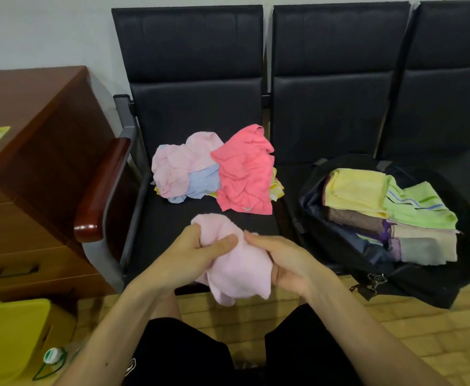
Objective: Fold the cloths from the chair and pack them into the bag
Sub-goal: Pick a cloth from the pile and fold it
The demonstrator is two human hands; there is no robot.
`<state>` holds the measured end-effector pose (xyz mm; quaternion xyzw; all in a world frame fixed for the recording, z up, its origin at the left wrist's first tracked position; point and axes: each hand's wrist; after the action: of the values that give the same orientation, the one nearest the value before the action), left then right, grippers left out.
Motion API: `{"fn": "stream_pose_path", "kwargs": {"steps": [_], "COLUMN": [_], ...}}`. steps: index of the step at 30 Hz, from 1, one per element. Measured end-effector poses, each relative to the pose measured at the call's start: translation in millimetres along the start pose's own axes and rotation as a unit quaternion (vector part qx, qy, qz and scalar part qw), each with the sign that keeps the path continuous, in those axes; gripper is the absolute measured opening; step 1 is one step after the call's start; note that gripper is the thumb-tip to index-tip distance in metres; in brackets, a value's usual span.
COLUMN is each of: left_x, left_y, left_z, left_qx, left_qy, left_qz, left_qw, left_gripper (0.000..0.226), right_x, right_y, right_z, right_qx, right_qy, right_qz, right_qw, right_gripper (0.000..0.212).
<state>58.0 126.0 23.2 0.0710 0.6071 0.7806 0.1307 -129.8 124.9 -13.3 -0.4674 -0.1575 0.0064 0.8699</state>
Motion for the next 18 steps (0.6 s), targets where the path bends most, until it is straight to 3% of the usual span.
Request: {"fn": "stream_pose_path", "kwargs": {"steps": [2,4,7,10,13,18], "left_x": [-3.2,-4.5,-6.6,-7.4,-4.6,-3.3], "left_y": [-3.0,-7.7,-9.0,-6.0,-6.1,-3.4], "left_z": [2.2,0.9,-3.7,-5.8,-11.1,-12.7], "left_qx": [0.014,-0.005,-0.027,0.006,0.052,0.063], "left_qy": [0.015,0.034,0.051,0.084,0.142,0.222], "left_qz": [0.061,0.206,0.350,0.336,0.299,0.306], "left_qw": [0.998,0.978,0.935,0.938,0.942,0.924], "left_gripper": [0.049,0.065,0.055,0.035,0.023,0.044], "right_x": [-1.0,-2.0,-8.2,-13.9,-18.9,-21.0], "right_y": [-4.9,-13.0,-24.4,-36.3,-39.6,-44.6], "right_z": [2.6,9.6,21.9,26.2,22.9,32.2], "right_qx": [-0.118,-0.236,-0.329,-0.359,-0.365,-0.367], "right_qy": [0.061,0.090,0.098,0.138,0.176,0.170], "right_qz": [0.029,0.069,0.123,0.207,0.239,0.264], "right_qw": [0.991,0.965,0.931,0.899,0.882,0.876], "right_gripper": [0.044,0.039,0.028,0.017,0.026,0.026]}}
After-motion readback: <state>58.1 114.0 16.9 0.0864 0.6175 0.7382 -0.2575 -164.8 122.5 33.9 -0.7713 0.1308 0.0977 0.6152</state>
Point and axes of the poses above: each hand's wrist, its own z-axis away from the middle knuckle, its own x-axis out of the palm, y = z × x, and after that the axes turned 11 degrees about z, right-handed
